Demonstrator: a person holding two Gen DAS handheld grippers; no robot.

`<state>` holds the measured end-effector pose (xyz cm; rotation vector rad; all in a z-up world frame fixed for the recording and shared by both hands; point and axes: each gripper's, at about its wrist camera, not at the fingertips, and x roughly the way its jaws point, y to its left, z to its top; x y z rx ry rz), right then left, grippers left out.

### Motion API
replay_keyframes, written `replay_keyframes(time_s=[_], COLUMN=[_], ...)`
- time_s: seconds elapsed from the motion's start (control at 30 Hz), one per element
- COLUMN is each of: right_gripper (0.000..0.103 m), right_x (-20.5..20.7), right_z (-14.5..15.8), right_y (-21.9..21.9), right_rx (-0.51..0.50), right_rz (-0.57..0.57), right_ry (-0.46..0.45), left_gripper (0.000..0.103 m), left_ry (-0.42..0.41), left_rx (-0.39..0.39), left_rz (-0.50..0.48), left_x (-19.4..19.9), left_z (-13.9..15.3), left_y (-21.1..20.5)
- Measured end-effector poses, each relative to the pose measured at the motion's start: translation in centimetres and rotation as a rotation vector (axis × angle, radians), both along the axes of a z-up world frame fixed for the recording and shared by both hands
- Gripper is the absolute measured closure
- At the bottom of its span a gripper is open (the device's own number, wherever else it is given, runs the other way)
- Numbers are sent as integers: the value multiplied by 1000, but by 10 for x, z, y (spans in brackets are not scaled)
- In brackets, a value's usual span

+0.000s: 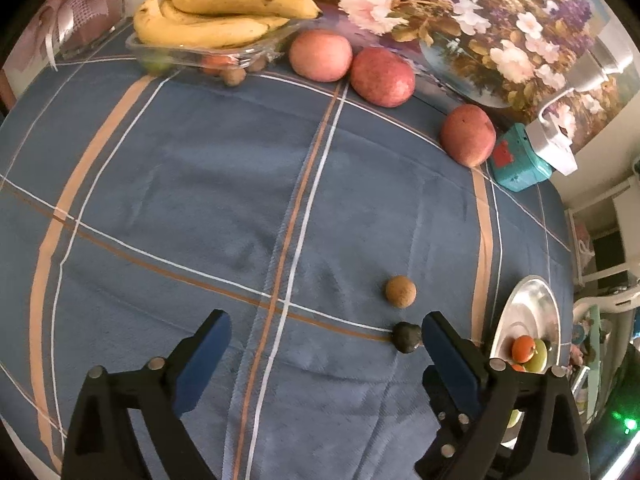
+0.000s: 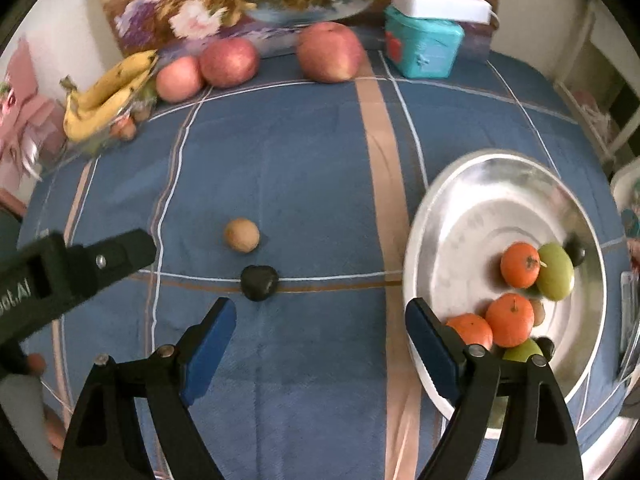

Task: Organize fruits
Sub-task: 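Move both open tools back to the last kiwi and black plum, then grasp the brown kiwi with the left tool while the right tool grasps the black plum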

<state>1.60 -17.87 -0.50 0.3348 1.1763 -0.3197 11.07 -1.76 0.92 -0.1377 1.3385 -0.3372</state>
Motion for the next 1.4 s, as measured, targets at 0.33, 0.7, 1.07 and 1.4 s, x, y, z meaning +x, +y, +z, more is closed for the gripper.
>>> replay_keyframes(time_s=[0.33, 0.7, 1.07, 1.4], right_gripper=[15, 15, 15, 15], right_x=[16, 36, 49, 43], right_z=[-5, -14, -33, -44], right_y=[21, 25, 26, 13], right_rx=[-35, -24, -3, 68], right_rz=[63, 82, 101, 56], right_ry=[2, 49, 91, 70], left_gripper=[5, 4, 4, 17], left_ry=[21, -4, -8, -6], left_rx=[-2, -12, -27, -73], left_rz=[29, -44, -191, -281], left_x=[12, 24, 33, 33], left_z=[-5, -13, -30, -40], left_y=[9, -5, -37, -66])
